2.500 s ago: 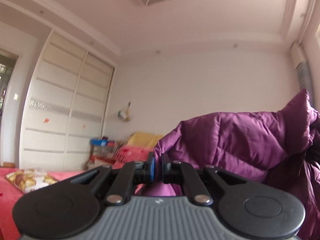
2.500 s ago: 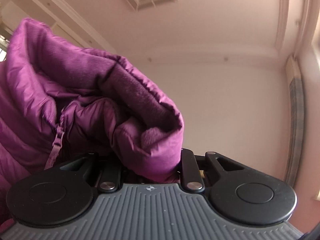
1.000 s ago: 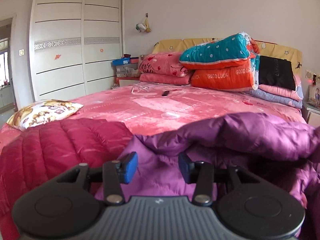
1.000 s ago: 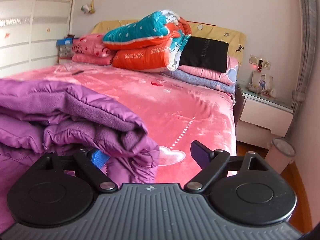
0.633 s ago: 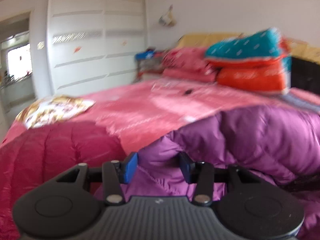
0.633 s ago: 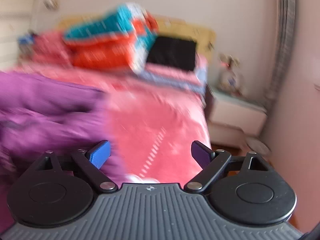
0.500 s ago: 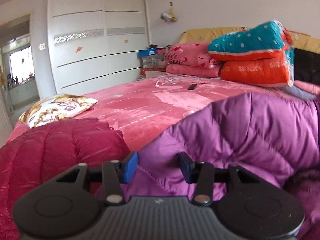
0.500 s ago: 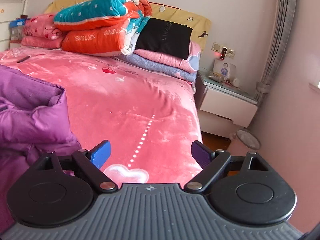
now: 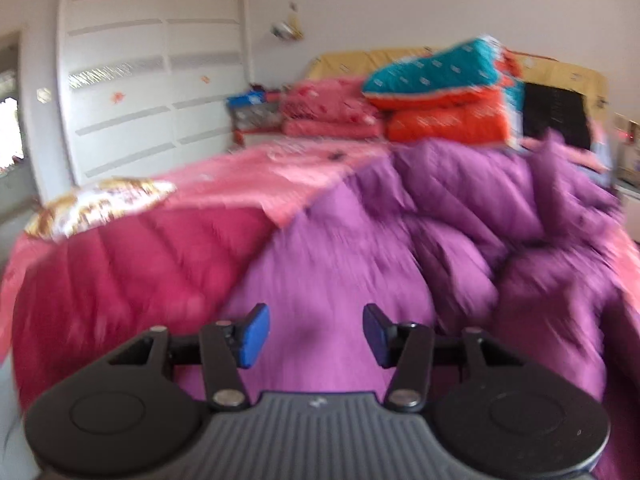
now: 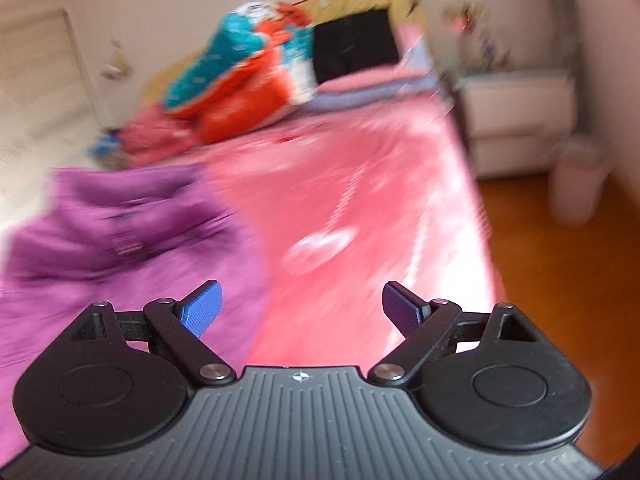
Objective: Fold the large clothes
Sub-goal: 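Grasp the jacket again with both grippers near its sleeve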
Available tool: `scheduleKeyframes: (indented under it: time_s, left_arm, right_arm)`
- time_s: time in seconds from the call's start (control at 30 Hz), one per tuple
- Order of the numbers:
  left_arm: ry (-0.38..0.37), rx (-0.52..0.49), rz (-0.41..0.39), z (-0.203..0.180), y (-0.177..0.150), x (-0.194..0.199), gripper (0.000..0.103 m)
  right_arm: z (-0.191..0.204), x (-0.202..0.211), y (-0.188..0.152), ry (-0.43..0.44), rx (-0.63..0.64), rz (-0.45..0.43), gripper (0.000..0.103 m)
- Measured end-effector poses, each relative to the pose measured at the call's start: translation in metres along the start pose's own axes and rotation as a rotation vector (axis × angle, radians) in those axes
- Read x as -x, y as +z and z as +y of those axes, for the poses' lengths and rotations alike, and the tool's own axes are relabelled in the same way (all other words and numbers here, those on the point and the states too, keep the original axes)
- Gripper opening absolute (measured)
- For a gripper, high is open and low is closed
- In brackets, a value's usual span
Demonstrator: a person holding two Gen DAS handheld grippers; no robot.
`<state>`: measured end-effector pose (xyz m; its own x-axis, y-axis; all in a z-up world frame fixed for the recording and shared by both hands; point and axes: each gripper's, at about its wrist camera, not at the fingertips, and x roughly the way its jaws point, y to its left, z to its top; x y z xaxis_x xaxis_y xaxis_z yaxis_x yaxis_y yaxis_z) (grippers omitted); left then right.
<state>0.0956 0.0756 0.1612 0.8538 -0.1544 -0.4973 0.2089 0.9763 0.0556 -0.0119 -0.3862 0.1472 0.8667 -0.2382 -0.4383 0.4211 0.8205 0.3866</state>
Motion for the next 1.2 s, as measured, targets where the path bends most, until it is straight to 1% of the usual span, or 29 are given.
scheduleKeyframes:
  time_s: [0.07, 0.17, 0.23, 0.3, 0.33, 0.4, 0.47, 0.53, 0.6, 0.63, 0.77, 0.8, 0.87, 0.93, 1.0, 1.03, 1.07, 1.1, 1.13, 1.17, 1.2]
  left_arm:
    - [-0.046, 0.000, 0.034, 0.004, -0.018, 0.029, 0.052]
    - [-0.109, 0.026, 0.057, 0.008, -0.037, 0.068, 0.052]
    - [-0.160, 0.065, 0.074, 0.011, -0.047, 0.091, 0.052]
    - [-0.207, 0.088, 0.079, 0.008, -0.056, 0.110, 0.055]
    - [-0.236, 0.097, 0.083, 0.006, -0.062, 0.119, 0.059]
    - [-0.291, 0.116, 0.105, 0.002, -0.073, 0.129, 0.062]
    - [-0.323, 0.143, 0.119, -0.004, -0.083, 0.134, 0.062]
    - [-0.336, 0.176, 0.126, -0.008, -0.091, 0.136, 0.062]
    - [-0.352, 0.196, 0.097, -0.012, -0.097, 0.137, 0.062]
    - [-0.349, 0.204, 0.090, -0.014, -0.099, 0.136, 0.062]
    - [-0.335, 0.218, 0.115, -0.023, -0.107, 0.127, 0.062]
    - [-0.322, 0.216, 0.121, -0.025, -0.110, 0.125, 0.063]
    - [-0.303, 0.235, 0.135, -0.024, -0.114, 0.123, 0.066]
    - [-0.311, 0.263, 0.152, -0.024, -0.117, 0.118, 0.075]
    - [-0.297, 0.289, 0.177, -0.025, -0.120, 0.112, 0.077]
    - [-0.290, 0.303, 0.190, -0.026, -0.122, 0.110, 0.076]
    - [-0.288, 0.322, 0.202, -0.026, -0.123, 0.107, 0.075]
    - [-0.285, 0.338, 0.209, -0.027, -0.123, 0.106, 0.075]
    - [-0.279, 0.355, 0.214, -0.027, -0.123, 0.105, 0.071]
    - [-0.272, 0.361, 0.216, -0.029, -0.123, 0.105, 0.068]
    - [-0.267, 0.360, 0.216, -0.030, -0.123, 0.105, 0.061]
  right_arm:
    - [-0.007, 0.030, -0.022, 0.104, -0.084, 0.037, 0.103]
    - [-0.022, 0.070, -0.058, 0.249, -0.236, 0.095, 0.103]
    - [-0.032, 0.090, -0.083, 0.308, -0.331, 0.124, 0.103]
    - [-0.037, 0.102, -0.100, 0.366, -0.380, 0.167, 0.103]
    - [-0.037, 0.107, -0.106, 0.388, -0.383, 0.178, 0.103]
    - [-0.031, 0.116, -0.117, 0.395, -0.358, 0.213, 0.103]
    - [-0.025, 0.121, -0.128, 0.432, -0.354, 0.243, 0.103]
    - [-0.017, 0.119, -0.137, 0.476, -0.364, 0.286, 0.103]
    - [-0.006, 0.117, -0.140, 0.491, -0.328, 0.298, 0.103]
    - [-0.001, 0.113, -0.142, 0.500, -0.309, 0.305, 0.103]
    - [0.013, 0.101, -0.153, 0.569, -0.321, 0.351, 0.103]
    - [0.016, 0.098, -0.155, 0.581, -0.319, 0.370, 0.099]
    - [0.019, 0.092, -0.160, 0.576, -0.299, 0.400, 0.090]
    - [0.015, 0.090, -0.162, 0.594, -0.313, 0.425, 0.061]
    - [0.012, 0.087, -0.164, 0.611, -0.343, 0.439, 0.047]
    - [0.009, 0.089, -0.165, 0.612, -0.350, 0.438, 0.042]
    - [0.007, 0.090, -0.164, 0.614, -0.360, 0.433, 0.039]
    - [0.004, 0.091, -0.164, 0.618, -0.380, 0.428, 0.033]
    - [0.001, 0.094, -0.162, 0.625, -0.406, 0.418, 0.026]
    - [-0.003, 0.101, -0.159, 0.632, -0.423, 0.399, 0.024]
    - [-0.006, 0.108, -0.153, 0.631, -0.429, 0.372, 0.023]
